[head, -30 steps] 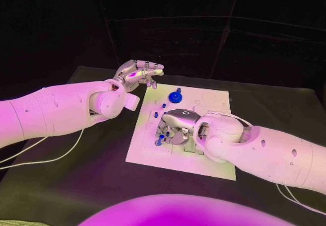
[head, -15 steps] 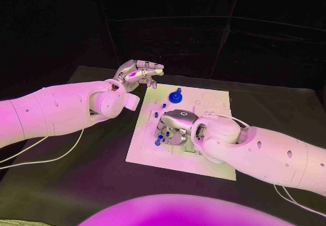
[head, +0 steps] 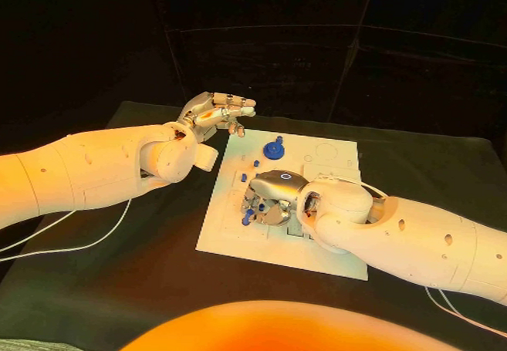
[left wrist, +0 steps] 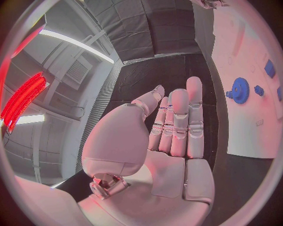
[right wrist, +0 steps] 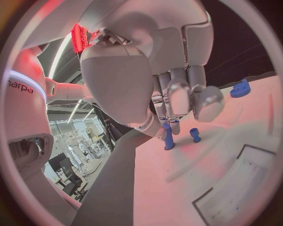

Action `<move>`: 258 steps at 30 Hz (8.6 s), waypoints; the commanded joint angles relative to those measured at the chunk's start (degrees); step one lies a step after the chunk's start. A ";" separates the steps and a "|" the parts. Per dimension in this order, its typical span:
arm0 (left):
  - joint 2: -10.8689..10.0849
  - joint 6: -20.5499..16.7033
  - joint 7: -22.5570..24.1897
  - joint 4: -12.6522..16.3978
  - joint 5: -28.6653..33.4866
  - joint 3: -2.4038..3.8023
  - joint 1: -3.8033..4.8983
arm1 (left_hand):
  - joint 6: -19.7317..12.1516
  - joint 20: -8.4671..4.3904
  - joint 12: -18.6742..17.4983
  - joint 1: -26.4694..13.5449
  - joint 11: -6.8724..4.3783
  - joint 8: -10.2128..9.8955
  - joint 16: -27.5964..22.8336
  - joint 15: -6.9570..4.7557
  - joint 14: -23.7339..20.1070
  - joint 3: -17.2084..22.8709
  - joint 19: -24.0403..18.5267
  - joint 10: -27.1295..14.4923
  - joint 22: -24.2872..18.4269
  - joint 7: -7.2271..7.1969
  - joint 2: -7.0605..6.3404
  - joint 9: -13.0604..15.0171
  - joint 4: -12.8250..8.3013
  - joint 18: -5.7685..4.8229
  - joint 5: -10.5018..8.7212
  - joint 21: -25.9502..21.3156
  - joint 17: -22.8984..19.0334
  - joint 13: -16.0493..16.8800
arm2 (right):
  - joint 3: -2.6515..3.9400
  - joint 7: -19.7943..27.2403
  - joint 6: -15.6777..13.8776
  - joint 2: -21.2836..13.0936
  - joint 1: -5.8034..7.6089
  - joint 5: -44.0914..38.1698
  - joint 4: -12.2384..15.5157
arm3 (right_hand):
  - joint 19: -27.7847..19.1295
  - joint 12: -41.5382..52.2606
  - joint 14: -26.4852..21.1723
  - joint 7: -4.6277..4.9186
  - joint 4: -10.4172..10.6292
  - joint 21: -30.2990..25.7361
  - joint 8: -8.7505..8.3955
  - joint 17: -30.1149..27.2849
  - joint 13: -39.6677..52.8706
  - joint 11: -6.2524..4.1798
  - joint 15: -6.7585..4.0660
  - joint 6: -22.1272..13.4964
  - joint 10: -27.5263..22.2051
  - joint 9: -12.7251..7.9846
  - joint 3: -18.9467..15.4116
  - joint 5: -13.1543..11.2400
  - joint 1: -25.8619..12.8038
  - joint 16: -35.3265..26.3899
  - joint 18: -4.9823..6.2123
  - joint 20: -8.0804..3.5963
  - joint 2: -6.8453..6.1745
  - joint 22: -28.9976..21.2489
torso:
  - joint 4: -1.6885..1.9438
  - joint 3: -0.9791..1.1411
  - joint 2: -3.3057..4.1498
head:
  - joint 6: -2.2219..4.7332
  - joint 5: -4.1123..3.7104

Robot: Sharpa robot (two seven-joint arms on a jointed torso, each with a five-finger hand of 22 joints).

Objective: Assemble the parts on the task board

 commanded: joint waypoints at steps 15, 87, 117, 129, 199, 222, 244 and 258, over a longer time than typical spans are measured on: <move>-0.04 0.61 -0.01 -0.02 0.14 0.05 0.08 | 0.09 0.15 0.29 -0.17 0.05 0.19 -0.27 0.07 -0.27 -0.36 -0.33 -0.24 -0.14 0.10 0.56 -0.07 -0.06 0.73 0.33 -0.37 -0.13 -0.06 | -0.71 1.80 -3.56 0.29 0.04 0.34 -0.18 | -1.44 0.35 -0.03 0.70 0.89 -1.51 -0.26 -1.29 -0.05 1.50 0.82 -7.63 -8.64 -0.23 -6.47 2.88 -5.56 -0.33 -0.32 1.10 -3.00 -2.51 | -0.01 0.02 0.00 | -0.04 0.07; -0.13 0.93 -0.55 -0.15 0.14 0.04 0.08 | -0.05 0.17 0.34 -0.10 0.08 0.12 -0.38 0.09 -0.40 -0.50 -0.32 -0.40 -0.22 0.15 0.55 -0.09 -0.13 0.73 0.34 -0.47 -0.46 -0.10 | -0.74 -0.90 -6.28 -0.79 -0.34 -0.93 1.32 | -3.29 -0.22 -1.29 0.75 -1.13 -4.30 -0.28 -5.77 -0.16 1.30 0.54 -13.30 -8.40 -0.29 -8.01 0.78 -4.00 -3.01 0.37 0.55 -2.03 -7.06 | -0.07 0.03 -0.04 | -0.04 -0.08; -1.19 0.86 -0.52 0.77 0.14 0.02 0.08 | -0.05 0.17 0.34 -0.10 0.08 0.12 -0.38 0.09 -0.40 -0.50 -0.32 -0.40 -0.22 0.15 0.55 -0.09 -0.13 0.73 0.34 -0.47 -0.46 -0.10 | -0.65 -9.41 -15.57 -24.36 1.28 24.15 13.41 | 4.35 45.65 2.50 -2.64 7.69 7.83 8.20 11.61 38.80 -3.24 -2.87 -5.53 10.24 2.09 -22.65 9.83 -12.76 8.27 -2.93 -2.44 -0.50 12.76 | -1.20 -0.44 -0.63 | 1.42 -5.93; -1.57 0.89 -0.50 1.44 0.14 -0.02 0.06 | -0.09 0.18 0.43 0.07 0.09 0.12 -0.39 0.10 -0.46 -0.58 -0.30 -0.48 -0.30 0.16 0.61 -0.09 -0.24 0.74 0.33 -0.57 -0.57 -0.11 | -0.75 -23.52 -15.20 -30.32 0.42 18.88 17.02 | 5.15 68.50 3.36 -2.96 14.39 10.01 14.05 20.46 66.09 -3.36 -2.95 -7.25 10.25 4.49 -31.90 11.15 -13.14 12.90 -3.51 -2.44 0.86 16.49 | -1.53 -0.43 -0.70 | 2.05 -8.94; -2.02 1.23 -0.59 1.56 0.14 -0.04 -0.29 | -0.06 0.20 0.52 0.05 0.10 0.15 -0.34 0.12 -0.48 -0.72 -0.28 -0.50 -0.36 0.16 0.65 -0.07 -0.24 0.73 0.33 -0.65 -0.59 -0.12 | -0.67 -22.16 -24.83 -27.12 -5.07 17.80 20.18 | 6.02 71.36 3.98 -3.90 13.64 11.50 17.20 24.99 71.64 -4.23 -3.60 -5.81 11.96 7.84 -34.58 23.46 -6.23 14.81 -4.02 -2.98 4.50 19.53 | -1.19 -0.57 -0.74 | 1.64 -8.93; -1.85 1.26 -0.65 1.67 0.14 -0.04 -0.29 | -0.06 0.20 0.52 0.05 0.10 0.15 -0.34 0.12 -0.48 -0.72 -0.28 -0.50 -0.36 0.16 0.65 -0.07 -0.24 0.73 0.33 -0.65 -0.59 -0.12 | -0.62 -25.81 -19.59 -20.80 -5.01 21.51 17.13 | 6.33 70.57 4.08 -5.00 15.29 11.87 18.01 25.59 71.60 -5.09 -4.25 -2.98 12.30 9.27 -36.31 23.31 -8.73 14.99 -4.16 -3.51 5.81 20.33 | -1.06 -0.64 -0.66 | 1.74 -8.51; -1.67 1.37 -0.72 1.51 0.14 -0.04 -0.29 | -0.06 0.20 0.52 0.05 0.10 0.15 -0.34 0.12 -0.48 -0.72 -0.28 -0.50 -0.36 0.16 0.65 -0.07 -0.24 0.73 0.33 -0.65 -0.59 -0.12 | -0.62 -29.01 -24.73 -17.39 -5.00 18.57 14.76 | 6.17 67.42 3.67 -5.36 15.59 11.57 17.96 23.75 69.91 -5.36 -4.56 -2.49 11.61 10.75 -40.64 4.46 -16.85 13.90 -4.11 -3.93 5.11 20.03 | -1.16 -0.51 -0.68 | 1.68 -8.05; -1.64 1.43 -0.81 1.44 0.14 -0.04 -0.29 | -0.09 0.21 0.61 0.04 0.12 0.14 -0.36 0.13 -0.55 -0.88 -0.25 -0.59 -0.43 0.18 0.65 -0.07 -0.26 0.73 0.33 -0.75 -0.77 -0.14 | -0.62 -28.07 -23.99 -17.71 -5.00 17.31 15.35 | 6.03 65.38 3.56 -5.43 15.66 11.29 18.16 23.03 69.14 -5.41 -4.60 -2.64 11.25 12.12 -35.04 0.70 -22.20 13.28 -4.05 -3.95 0.14 19.77 | -1.27 -0.49 -0.63 | 1.71 -8.12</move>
